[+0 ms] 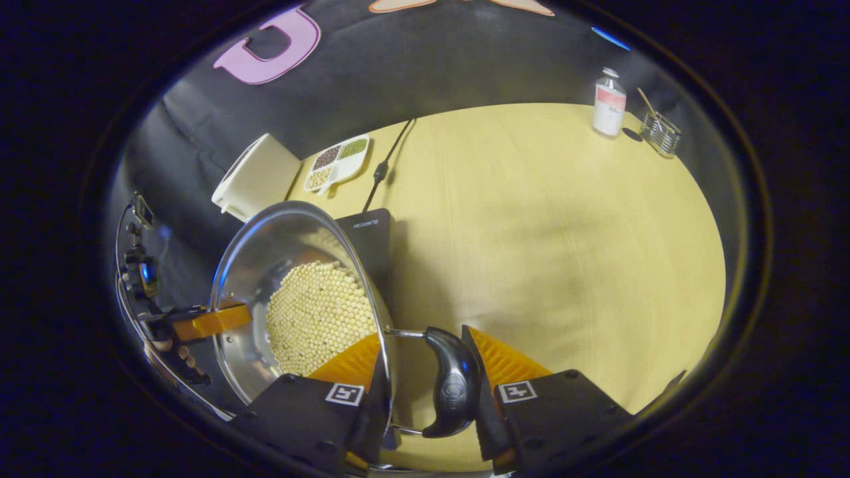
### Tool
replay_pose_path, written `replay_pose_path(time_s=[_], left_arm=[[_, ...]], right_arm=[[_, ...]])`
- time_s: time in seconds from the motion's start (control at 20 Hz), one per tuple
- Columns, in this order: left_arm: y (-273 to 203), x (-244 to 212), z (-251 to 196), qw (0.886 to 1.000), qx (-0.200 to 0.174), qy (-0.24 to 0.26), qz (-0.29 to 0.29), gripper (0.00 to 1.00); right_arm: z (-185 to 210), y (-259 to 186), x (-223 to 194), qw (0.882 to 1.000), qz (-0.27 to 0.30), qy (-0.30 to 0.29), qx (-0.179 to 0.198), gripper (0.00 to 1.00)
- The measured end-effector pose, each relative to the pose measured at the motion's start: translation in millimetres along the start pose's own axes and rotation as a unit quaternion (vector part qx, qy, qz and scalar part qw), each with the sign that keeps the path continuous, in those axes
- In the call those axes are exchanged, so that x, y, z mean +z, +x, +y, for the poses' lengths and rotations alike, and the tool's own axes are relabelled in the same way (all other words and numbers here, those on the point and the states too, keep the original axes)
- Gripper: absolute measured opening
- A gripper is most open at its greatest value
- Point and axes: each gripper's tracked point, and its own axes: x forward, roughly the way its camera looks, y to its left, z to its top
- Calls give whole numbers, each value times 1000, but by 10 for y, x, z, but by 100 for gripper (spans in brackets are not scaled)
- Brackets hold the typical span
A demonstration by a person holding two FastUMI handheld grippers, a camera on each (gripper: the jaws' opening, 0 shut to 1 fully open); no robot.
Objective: First push the handle of the pot to place it horizontally, then grasp the pot with both hands and set it on the induction cooktop.
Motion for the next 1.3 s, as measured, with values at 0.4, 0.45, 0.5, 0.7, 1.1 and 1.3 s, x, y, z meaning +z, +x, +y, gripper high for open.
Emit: replay_pose_path(time_s=[0.4, 0.45, 0.5, 0.7, 1.1, 1.3], left_arm=[[89, 259, 321, 999, 12, 36, -21, 58], [107, 304, 337, 999, 15, 45, -26, 58], [119, 336, 343, 998, 16, 50, -28, 59], [114, 341, 331, 998, 17, 44, -31, 61], [-88, 416, 507, 992, 78, 81, -57, 100], [-308, 636, 467, 983, 100, 112, -107, 100]], right_arm=[[263, 215, 102, 1000, -1, 20, -11, 52], [272, 227, 125, 1000, -3, 22, -13, 52], [273, 235, 149, 1000, -6, 24, -15, 58], [264, 255, 157, 999, -10, 16, -27, 58], [247, 33, 285, 999, -39, 17, -25, 72], [279, -180, 331, 997, -69, 11, -17, 87]])
